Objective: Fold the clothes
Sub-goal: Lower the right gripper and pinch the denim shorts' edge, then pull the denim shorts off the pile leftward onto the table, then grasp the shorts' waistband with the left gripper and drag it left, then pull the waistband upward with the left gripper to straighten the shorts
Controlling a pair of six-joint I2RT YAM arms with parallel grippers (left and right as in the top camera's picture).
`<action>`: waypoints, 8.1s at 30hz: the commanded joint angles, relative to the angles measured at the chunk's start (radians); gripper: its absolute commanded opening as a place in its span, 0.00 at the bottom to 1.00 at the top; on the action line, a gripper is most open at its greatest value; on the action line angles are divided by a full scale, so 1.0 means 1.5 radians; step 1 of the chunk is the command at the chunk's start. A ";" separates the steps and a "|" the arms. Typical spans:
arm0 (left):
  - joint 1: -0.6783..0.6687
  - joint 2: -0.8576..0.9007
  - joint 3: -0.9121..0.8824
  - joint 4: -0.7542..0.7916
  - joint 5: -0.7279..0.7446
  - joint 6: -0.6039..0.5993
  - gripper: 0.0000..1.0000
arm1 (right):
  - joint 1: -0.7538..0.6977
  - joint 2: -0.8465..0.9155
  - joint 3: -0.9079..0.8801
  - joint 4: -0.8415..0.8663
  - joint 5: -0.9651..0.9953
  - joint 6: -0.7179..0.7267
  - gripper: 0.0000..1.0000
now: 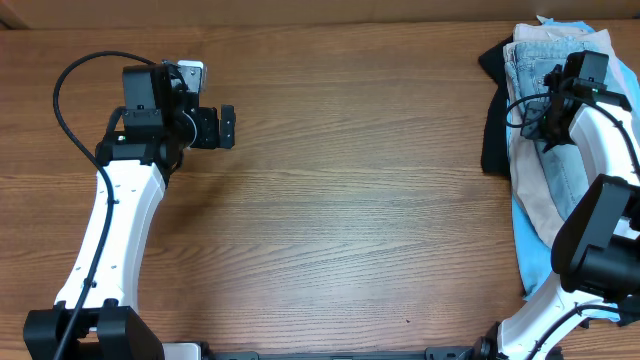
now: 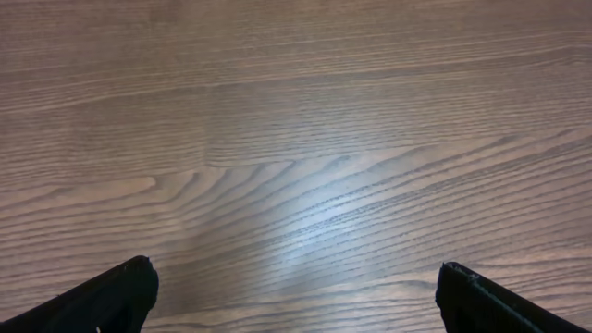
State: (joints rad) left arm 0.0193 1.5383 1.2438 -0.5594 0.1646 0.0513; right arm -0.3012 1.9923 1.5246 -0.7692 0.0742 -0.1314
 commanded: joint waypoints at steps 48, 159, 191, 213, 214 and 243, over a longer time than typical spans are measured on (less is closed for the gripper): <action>-0.005 0.003 0.013 -0.011 0.008 -0.009 1.00 | -0.024 0.012 -0.022 0.013 -0.037 -0.010 0.24; -0.203 0.187 0.014 0.141 0.018 0.154 1.00 | 0.262 -0.145 0.019 -0.163 -0.198 0.262 1.00; -0.107 0.382 0.015 -0.016 -0.402 -0.126 1.00 | 0.257 -0.145 0.018 -0.171 -0.189 0.260 1.00; 0.131 0.382 0.244 -0.449 -0.106 -0.105 1.00 | 0.257 -0.141 0.017 -0.148 -0.182 0.261 1.00; 0.119 0.382 0.278 -0.458 -0.107 -0.097 1.00 | 0.257 -0.141 0.017 -0.148 -0.182 0.260 1.00; -0.144 0.532 0.467 -0.090 -0.014 0.164 0.97 | 0.257 -0.141 0.017 -0.175 -0.182 0.260 1.00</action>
State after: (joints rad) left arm -0.1993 2.3390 1.9362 -0.7036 0.1387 0.2699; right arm 0.0856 1.8202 1.5280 -1.0344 -0.2047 0.2611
